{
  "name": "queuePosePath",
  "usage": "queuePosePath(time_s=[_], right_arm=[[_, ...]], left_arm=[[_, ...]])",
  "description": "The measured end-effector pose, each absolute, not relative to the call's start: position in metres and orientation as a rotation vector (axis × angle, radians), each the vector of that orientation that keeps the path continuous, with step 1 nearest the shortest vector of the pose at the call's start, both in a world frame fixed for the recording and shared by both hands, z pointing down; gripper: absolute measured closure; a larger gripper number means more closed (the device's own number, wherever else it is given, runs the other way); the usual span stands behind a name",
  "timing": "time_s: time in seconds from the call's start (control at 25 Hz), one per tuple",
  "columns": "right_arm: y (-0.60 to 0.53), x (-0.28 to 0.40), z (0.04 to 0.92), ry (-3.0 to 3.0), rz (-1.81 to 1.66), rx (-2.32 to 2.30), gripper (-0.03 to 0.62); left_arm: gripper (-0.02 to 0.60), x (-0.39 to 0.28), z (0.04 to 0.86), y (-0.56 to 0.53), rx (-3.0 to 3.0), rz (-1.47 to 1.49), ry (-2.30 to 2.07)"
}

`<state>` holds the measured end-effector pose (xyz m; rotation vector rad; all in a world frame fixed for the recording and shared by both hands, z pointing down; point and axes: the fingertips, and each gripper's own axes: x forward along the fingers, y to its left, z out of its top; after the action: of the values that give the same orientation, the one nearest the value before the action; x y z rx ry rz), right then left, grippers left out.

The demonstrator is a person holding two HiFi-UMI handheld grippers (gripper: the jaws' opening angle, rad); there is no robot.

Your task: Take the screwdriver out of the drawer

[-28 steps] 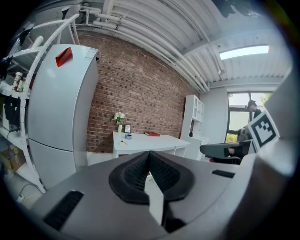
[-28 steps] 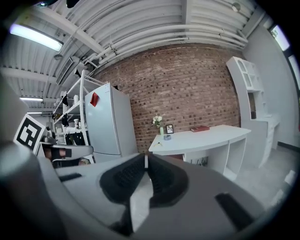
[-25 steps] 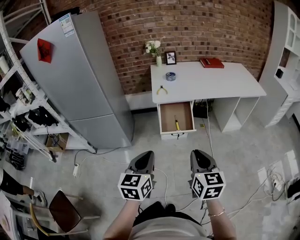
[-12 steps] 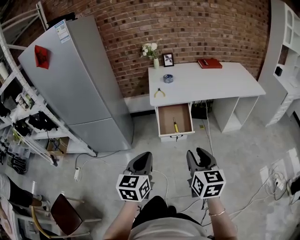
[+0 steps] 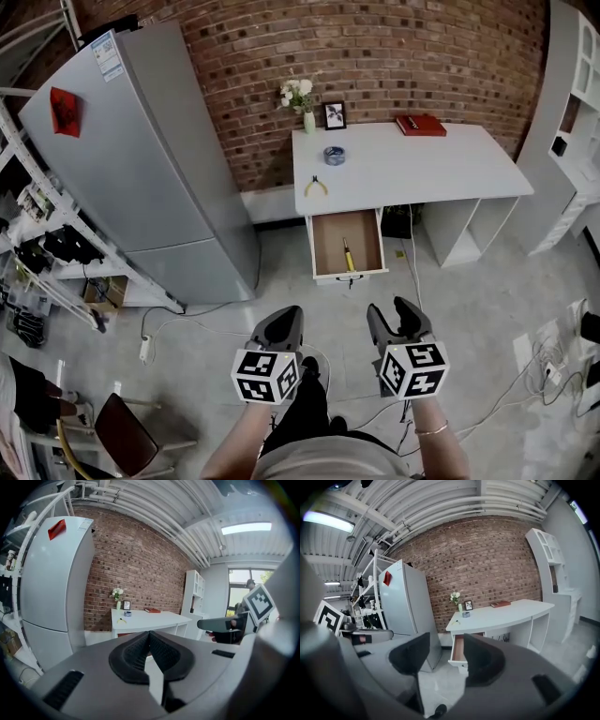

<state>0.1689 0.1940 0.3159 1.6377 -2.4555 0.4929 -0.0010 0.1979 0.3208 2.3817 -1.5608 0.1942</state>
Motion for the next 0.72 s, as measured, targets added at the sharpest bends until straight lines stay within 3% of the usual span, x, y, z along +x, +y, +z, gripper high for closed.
queuePosePath(time_s=[0.72], right_arm=[[0.016,0.118,0.356,-2.278,0.584,1.652,0.384]], left_arm=[[0.589,-0.060,0.352,0.002,2.369,0.231,-1.457]])
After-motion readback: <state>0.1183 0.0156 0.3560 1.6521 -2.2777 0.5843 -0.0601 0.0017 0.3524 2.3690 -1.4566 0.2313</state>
